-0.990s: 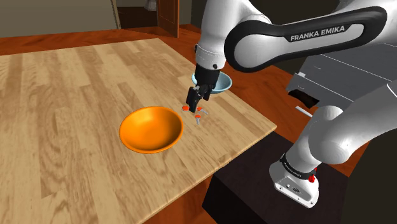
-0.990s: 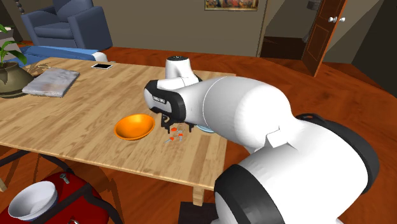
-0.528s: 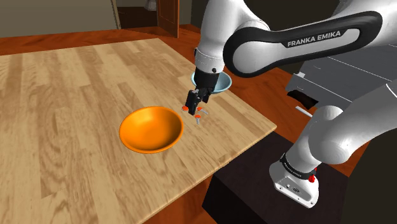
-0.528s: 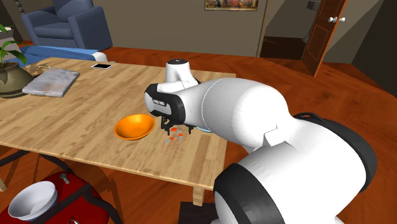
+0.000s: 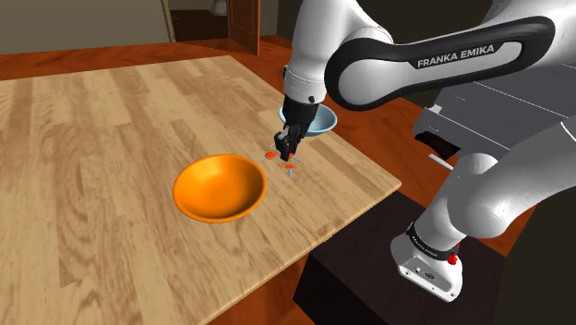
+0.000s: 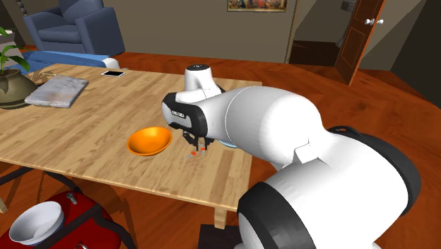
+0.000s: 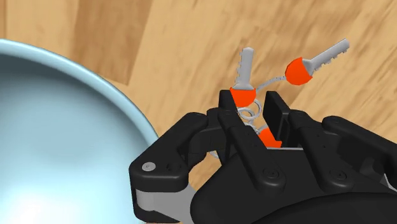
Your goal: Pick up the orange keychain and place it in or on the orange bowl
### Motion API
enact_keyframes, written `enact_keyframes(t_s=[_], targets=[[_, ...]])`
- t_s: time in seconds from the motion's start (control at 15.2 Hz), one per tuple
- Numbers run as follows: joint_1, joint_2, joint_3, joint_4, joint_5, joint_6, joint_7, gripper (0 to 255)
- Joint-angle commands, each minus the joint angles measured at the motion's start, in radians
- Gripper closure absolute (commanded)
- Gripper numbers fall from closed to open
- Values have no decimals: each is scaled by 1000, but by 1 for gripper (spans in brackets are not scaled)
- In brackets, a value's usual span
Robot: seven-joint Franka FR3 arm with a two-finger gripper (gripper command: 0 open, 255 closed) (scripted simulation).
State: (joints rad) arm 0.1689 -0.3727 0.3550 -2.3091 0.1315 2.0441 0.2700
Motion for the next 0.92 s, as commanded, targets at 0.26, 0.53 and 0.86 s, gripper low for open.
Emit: enact_keyframes(t_s=[0.26,0.53,0.86], targets=[[8,5,-1,5,26,-13,-1,255],[7,-6,-7,50,24,-69,-1,255],[4,-13,-15,110,21,-137,1,255]])
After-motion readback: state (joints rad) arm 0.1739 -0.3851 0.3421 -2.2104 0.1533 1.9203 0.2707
